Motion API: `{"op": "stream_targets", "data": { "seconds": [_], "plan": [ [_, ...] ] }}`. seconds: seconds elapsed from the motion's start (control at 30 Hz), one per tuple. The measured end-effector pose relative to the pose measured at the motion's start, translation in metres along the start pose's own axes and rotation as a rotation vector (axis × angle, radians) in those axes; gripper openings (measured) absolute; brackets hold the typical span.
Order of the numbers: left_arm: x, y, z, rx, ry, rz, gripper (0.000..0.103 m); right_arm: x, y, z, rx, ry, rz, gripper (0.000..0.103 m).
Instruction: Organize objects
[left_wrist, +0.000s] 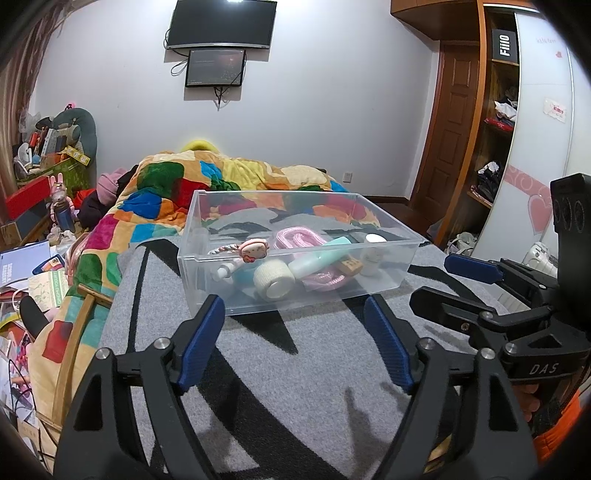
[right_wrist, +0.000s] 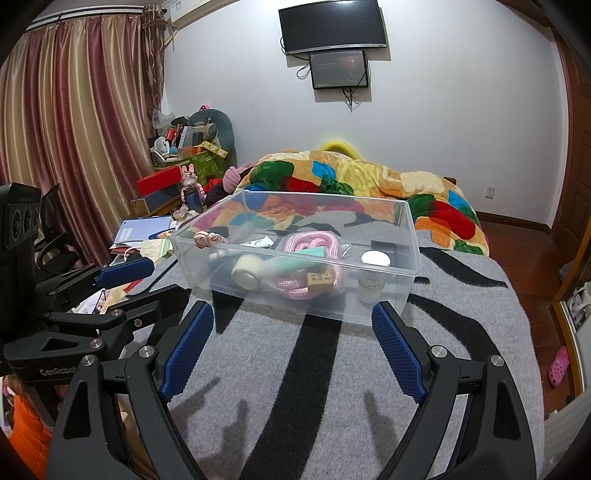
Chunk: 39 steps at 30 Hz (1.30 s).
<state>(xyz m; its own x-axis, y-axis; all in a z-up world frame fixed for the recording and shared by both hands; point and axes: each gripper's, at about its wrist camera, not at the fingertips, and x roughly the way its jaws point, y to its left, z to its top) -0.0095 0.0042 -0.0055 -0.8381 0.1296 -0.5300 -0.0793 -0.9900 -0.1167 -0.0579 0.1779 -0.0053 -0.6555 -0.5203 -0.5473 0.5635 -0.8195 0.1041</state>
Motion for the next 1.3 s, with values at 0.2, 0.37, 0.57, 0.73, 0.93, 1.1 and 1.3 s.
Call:
{"op": "stream_targets", "data": {
  "seconds": [0.2, 0.37, 0.57, 0.73, 0.93, 1.1, 1.3],
  "plan": [
    [-0.0014, -0.0016, -0.0008, -0.005, -0.006, 0.007, 0.088, 0.0, -0.0004, 0.0, 0.001, -0.001, -0.001, 0.086],
    [-0.0016, 0.0014, -0.0009, -0.021, -0.006, 0.01, 0.093, -0.0001, -0.0003, -0.0015, 0.01, 0.0, -0.005, 0.088],
    [-0.0009, 0.0012, -0.001, -0.023, -0.004, 0.015, 0.095, -0.0036, -0.0012, -0.0023, 0.012, -0.006, -0.006, 0.091],
    [-0.0011, 0.0021, -0.0012, -0.026, -0.004, 0.009, 0.095, -0.0064, -0.0018, -0.0025, 0.011, -0.012, -0.007, 0.094],
    [-0.0019, 0.0022, -0.001, -0.027, -0.007, 0.013, 0.095, -0.0069, -0.0046, -0.0023, 0.019, -0.014, -0.009, 0.096],
    [-0.0015, 0.0032, -0.0006, -0.035, -0.003, 0.009, 0.095, -0.0083, -0.0068, -0.0027, 0.024, -0.018, -0.015, 0.098],
    [-0.0007, 0.0039, -0.0006, -0.044, 0.006, 0.001, 0.095, -0.0088, -0.0077, -0.0043, 0.024, -0.018, -0.018, 0.098]
  ]
}}
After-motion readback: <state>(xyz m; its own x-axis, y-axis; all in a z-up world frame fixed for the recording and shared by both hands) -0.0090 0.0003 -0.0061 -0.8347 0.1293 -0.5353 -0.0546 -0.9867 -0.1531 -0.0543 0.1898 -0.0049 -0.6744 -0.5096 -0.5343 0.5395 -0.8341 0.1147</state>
